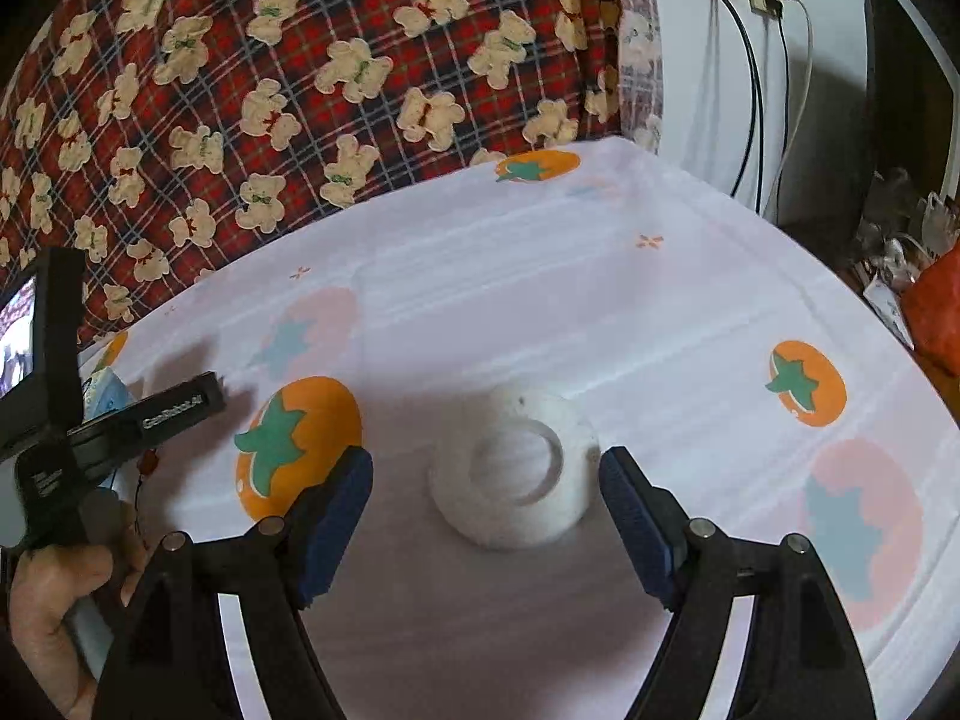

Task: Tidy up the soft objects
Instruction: 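Grasp the white ring roll with the right tool while the left tool grasps the teal pom-pom keychain, then lift and carry the white ring and teal pom-pom toward the metal tin, then lower both tools into the tin and open them to drop the items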

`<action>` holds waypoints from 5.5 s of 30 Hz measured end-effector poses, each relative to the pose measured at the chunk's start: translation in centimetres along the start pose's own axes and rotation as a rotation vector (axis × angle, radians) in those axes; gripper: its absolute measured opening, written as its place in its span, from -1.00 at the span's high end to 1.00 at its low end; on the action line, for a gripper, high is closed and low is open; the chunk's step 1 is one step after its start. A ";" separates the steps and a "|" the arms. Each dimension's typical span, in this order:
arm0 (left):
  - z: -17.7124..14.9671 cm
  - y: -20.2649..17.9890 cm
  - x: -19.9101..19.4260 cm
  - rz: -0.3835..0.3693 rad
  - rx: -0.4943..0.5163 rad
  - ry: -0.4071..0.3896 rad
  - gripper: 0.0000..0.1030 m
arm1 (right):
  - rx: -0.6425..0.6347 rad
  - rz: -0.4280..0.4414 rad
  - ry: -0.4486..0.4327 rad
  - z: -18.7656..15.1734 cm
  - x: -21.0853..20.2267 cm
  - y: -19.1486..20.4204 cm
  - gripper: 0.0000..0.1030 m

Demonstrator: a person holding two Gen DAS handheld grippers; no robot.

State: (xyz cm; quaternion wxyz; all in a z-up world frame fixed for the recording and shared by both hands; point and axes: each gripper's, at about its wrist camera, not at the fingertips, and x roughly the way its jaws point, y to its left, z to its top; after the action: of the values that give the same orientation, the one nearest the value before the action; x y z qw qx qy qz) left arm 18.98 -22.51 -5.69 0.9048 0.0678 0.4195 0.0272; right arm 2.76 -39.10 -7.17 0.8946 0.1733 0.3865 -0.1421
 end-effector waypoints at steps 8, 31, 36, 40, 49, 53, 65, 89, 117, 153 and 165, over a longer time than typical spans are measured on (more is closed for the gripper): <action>0.0 1.6 0.3 0.070 -0.114 0.042 -1.00 | 0.020 0.031 0.001 -0.1 -0.2 -0.4 -0.55; -0.4 3.2 0.7 -0.042 -0.221 0.053 -0.55 | -0.071 -0.093 0.047 0.0 0.6 1.3 -0.24; -0.3 3.4 0.1 -0.098 -0.211 0.018 0.26 | -0.064 -0.086 0.044 0.1 0.5 1.4 -0.23; -0.5 3.7 0.0 -0.163 -0.217 0.008 0.35 | -0.045 -0.063 0.035 0.1 0.4 1.0 -0.22; -2.7 3.9 -3.1 -0.297 -0.184 -0.070 0.35 | -0.069 0.041 -0.192 -0.4 -4.1 1.4 -0.22; -4.2 4.7 -5.6 -0.376 -0.150 -0.157 0.35 | -0.119 0.080 -0.310 -1.0 -6.4 2.3 -0.23; -8.2 9.2 -10.2 -0.532 -0.139 -0.290 0.35 | -0.128 0.164 -0.368 -3.3 -9.0 5.1 -0.23; -12.7 17.8 -15.2 -0.570 -0.139 -0.349 0.35 | -0.115 0.253 -0.365 -8.9 -13.6 10.6 -0.23; -14.1 31.9 -17.0 -0.430 -0.273 -0.448 0.35 | -0.297 0.443 -0.392 -11.6 -17.5 22.8 -0.23; -14.9 47.4 -13.6 -0.176 -0.485 -0.434 0.35 | -0.504 0.658 -0.256 -13.2 -12.6 42.0 -0.23; -14.7 47.8 -9.2 -0.038 -0.454 -0.297 0.35 | -0.533 0.653 -0.191 -13.1 -9.3 45.9 -0.23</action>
State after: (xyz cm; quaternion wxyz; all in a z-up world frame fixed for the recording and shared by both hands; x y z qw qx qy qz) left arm 2.16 25.23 -1.16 0.9487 -0.1416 0.2668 0.0932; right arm 5.99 8.83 0.53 0.9379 0.0353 0.2502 0.2377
